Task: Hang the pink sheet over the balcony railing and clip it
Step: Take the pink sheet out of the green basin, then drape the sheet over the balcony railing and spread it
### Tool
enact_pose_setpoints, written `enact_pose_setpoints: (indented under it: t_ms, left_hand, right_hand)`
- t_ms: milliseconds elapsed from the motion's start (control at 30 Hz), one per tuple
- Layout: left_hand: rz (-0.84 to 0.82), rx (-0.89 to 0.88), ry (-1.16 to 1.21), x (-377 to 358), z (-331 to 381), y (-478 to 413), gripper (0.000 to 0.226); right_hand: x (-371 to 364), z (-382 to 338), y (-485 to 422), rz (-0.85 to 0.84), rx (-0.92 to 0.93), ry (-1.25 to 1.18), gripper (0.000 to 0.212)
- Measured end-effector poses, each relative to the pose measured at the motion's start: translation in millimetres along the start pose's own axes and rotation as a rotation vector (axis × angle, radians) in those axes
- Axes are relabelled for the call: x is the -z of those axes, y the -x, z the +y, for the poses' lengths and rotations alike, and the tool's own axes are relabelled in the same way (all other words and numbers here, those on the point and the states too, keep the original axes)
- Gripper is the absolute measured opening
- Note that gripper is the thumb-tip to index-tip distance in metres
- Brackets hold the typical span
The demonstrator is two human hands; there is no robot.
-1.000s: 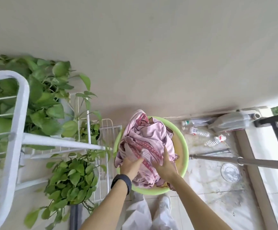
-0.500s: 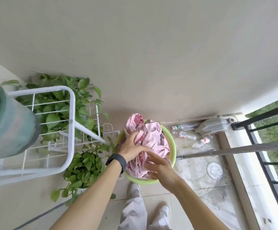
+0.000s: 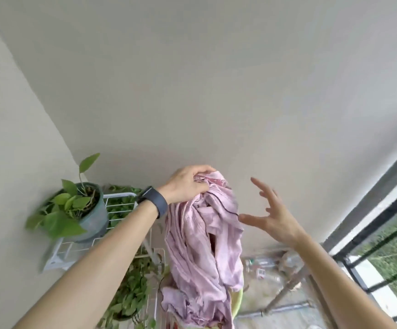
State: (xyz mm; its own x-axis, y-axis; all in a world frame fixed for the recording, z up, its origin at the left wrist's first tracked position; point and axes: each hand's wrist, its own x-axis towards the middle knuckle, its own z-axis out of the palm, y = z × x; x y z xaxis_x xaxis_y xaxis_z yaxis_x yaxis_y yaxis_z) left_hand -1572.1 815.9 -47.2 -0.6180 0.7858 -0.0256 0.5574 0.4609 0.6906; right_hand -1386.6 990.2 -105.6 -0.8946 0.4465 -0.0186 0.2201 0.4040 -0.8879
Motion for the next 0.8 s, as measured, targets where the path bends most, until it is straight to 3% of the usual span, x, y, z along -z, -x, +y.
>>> enact_pose_setpoints:
  t_ms: [67, 133, 200, 267, 367, 400, 433, 500, 533, 567, 600, 667, 700, 800]
  left_hand:
    - [0.067, -0.099, -0.074, 22, 41, 8, 0.038]
    - [0.123, -0.229, -0.148, 39, 81, 15, 0.036]
    - [0.183, -0.335, -0.207, 55, 112, 20, 0.038]
    - [0.285, -0.409, -0.226, 74, 132, 26, 0.044]
    - [0.555, -0.475, -0.216, 97, 143, 39, 0.048]
    - [0.634, -0.463, -0.173, 97, 141, 43, 0.059]
    - [0.668, -0.415, -0.108, 93, 138, 47, 0.085]
    - [0.559, -0.225, 0.014, 75, 125, 45, 0.133]
    - [0.467, -0.138, 0.040, 66, 119, 39, 0.139]
    - [0.405, -0.073, 0.051, 59, 114, 32, 0.130]
    - [0.379, -0.044, 0.064, 58, 111, 22, 0.103]
    - [0.428, -0.018, 0.014, 74, 118, 8, 0.030]
    - [0.443, -0.017, -0.008, 89, 125, 2, 0.015]
    - [0.515, -0.054, 0.089, 135, 152, -15, 0.010]
  right_hand:
    - [14, -12, -7, -0.082, 0.049, 0.143, 0.127]
    - [20, -29, -13, -0.164, 0.074, 0.135, 0.128]
    - [24, -55, -19, -0.201, 0.138, 0.007, 0.088]
    - [30, -82, -26, -0.066, 0.238, 0.039, 0.039]
    - [56, -129, -36, 0.287, 0.338, 0.026, 0.021]
    - [69, -146, -38, 0.394, 0.361, -0.008, 0.018]
    - [82, -163, -39, 0.478, 0.381, -0.035, 0.016]
    - [106, -196, -39, 0.576, 0.426, -0.050, 0.014]
    - [115, -210, -39, 0.594, 0.463, -0.030, 0.018]
    - [121, -220, -39, 0.590, 0.495, 0.008, 0.021]
    - [127, -225, -38, 0.579, 0.522, 0.061, 0.024]
    - [140, -227, -36, 0.581, 0.539, 0.162, 0.028]
    - [149, -226, -34, 0.590, 0.531, 0.191, 0.031]
    - [178, -214, -36, 0.529, 0.405, 0.259, 0.051]
